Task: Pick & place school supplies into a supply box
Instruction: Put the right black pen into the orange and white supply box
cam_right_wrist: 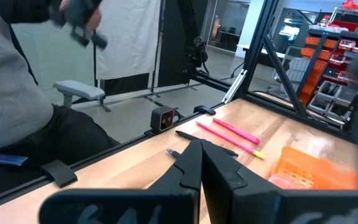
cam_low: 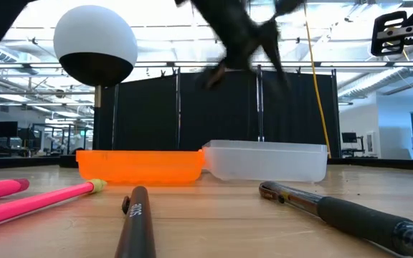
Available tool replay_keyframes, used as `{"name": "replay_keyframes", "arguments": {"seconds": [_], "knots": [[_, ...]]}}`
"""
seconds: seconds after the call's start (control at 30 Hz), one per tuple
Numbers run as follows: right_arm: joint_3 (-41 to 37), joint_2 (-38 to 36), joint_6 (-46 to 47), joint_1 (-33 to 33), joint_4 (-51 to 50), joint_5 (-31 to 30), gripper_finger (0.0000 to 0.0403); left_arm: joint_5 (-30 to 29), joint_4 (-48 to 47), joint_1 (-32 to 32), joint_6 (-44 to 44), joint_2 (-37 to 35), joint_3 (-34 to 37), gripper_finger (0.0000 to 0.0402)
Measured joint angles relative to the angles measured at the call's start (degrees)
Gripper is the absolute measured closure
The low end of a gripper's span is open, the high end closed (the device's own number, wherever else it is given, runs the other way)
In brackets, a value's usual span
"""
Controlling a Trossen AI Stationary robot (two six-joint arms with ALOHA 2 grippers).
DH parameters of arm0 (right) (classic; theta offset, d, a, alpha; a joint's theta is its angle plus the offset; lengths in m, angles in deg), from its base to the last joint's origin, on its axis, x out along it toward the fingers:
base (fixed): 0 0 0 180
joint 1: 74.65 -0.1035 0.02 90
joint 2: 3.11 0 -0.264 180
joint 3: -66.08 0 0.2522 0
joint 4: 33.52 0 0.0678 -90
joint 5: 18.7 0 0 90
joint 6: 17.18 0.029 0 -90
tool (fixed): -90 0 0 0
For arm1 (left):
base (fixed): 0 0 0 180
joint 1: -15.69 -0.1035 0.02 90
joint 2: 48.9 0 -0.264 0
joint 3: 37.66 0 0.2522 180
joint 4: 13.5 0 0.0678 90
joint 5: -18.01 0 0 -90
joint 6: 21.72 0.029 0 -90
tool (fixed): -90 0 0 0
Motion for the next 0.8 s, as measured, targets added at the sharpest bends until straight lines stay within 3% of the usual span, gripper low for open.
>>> {"name": "replay_keyframes", "arguments": {"seconds": [0.13,0.2,0.33,0.43,0.67,0.8], "knots": [[0.0,0.0,0.01,0.0,0.0,0.08,0.0403,-14.96,-4.94,2.63,14.84,-8.7,-0.92,0.0333],[0.0,0.0,0.01,0.0,0.0,0.06,0.0403,-22.49,-10.32,4.37,17.38,-13.84,1.12,0.0352],[0.0,0.0,0.01,0.0,0.0,-0.2,0.0403,-27.54,-14.76,5.46,18.01,-24.36,10.43,0.0394],[0.0,0.0,0.01,0.0,0.0,-0.27,0.0403,-26.68,-6.59,6.29,25.83,-32.34,21.91,0.0396],[0.0,0.0,0.52,0.0,0.0,-0.35,0.0403,-14.03,29.1,7.48,55.45,-47.3,51.51,0.0398],[-0.1,0.15,3.5,0.0,0.16,-0.4,0.0403,-4.22,40.69,3.54,60.55,-54.18,64.47,0.0399]]}}
